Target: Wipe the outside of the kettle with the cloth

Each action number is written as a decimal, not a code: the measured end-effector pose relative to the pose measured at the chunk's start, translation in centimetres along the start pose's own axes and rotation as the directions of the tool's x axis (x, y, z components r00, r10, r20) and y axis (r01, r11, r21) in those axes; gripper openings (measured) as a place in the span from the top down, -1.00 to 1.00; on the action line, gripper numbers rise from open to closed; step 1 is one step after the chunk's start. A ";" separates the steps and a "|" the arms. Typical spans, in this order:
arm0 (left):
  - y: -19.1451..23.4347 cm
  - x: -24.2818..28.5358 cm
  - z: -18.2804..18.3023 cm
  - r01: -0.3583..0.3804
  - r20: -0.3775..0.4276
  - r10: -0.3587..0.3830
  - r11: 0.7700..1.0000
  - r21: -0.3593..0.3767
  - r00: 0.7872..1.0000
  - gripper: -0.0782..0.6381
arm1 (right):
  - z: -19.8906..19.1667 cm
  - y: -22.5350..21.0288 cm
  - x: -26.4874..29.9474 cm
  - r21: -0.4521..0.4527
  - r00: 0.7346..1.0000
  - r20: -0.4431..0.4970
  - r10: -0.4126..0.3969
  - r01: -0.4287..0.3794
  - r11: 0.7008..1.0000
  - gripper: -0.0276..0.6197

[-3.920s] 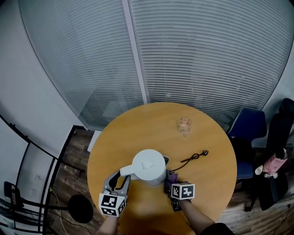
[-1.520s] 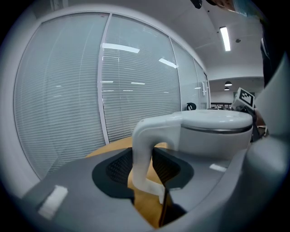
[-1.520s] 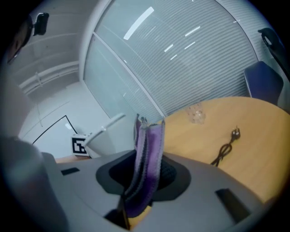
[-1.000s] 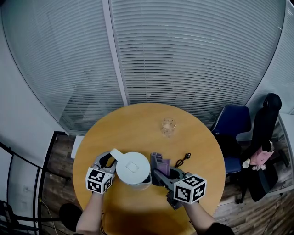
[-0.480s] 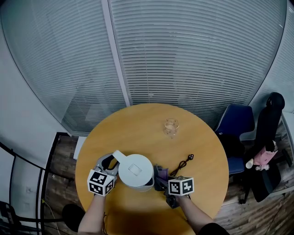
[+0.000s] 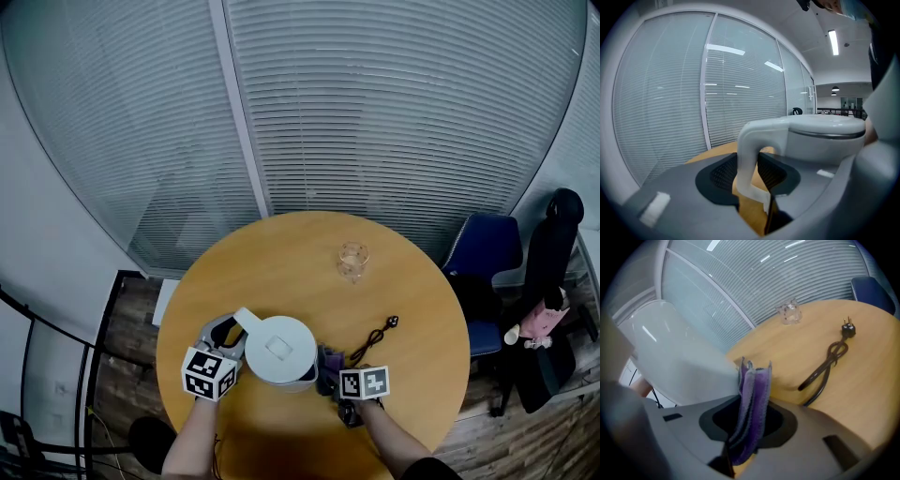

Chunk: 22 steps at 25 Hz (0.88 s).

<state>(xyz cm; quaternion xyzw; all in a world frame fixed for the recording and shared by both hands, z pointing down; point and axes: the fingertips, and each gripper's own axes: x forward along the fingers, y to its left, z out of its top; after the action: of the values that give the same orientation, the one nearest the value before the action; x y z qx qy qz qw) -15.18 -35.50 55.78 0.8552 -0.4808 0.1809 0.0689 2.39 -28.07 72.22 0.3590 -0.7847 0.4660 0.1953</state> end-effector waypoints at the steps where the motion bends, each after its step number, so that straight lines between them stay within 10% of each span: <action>1: 0.0 0.0 0.0 0.000 -0.001 0.000 1.000 0.001 1.000 0.40 | 0.0 0.0 -0.1 0.002 1.000 0.004 -0.006 0.005 1.000 0.61; 22: -0.5 -3.3 -1.3 -0.076 -0.034 0.075 0.996 -0.041 0.997 0.40 | 3.9 8.0 -10.5 -0.040 0.947 0.317 0.051 -0.040 0.998 0.61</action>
<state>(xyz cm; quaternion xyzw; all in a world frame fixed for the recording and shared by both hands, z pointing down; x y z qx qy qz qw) -16.68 -32.24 55.79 0.8318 -0.5151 0.1872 0.0879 3.52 -25.00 58.81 0.4079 -0.8217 0.3934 0.0614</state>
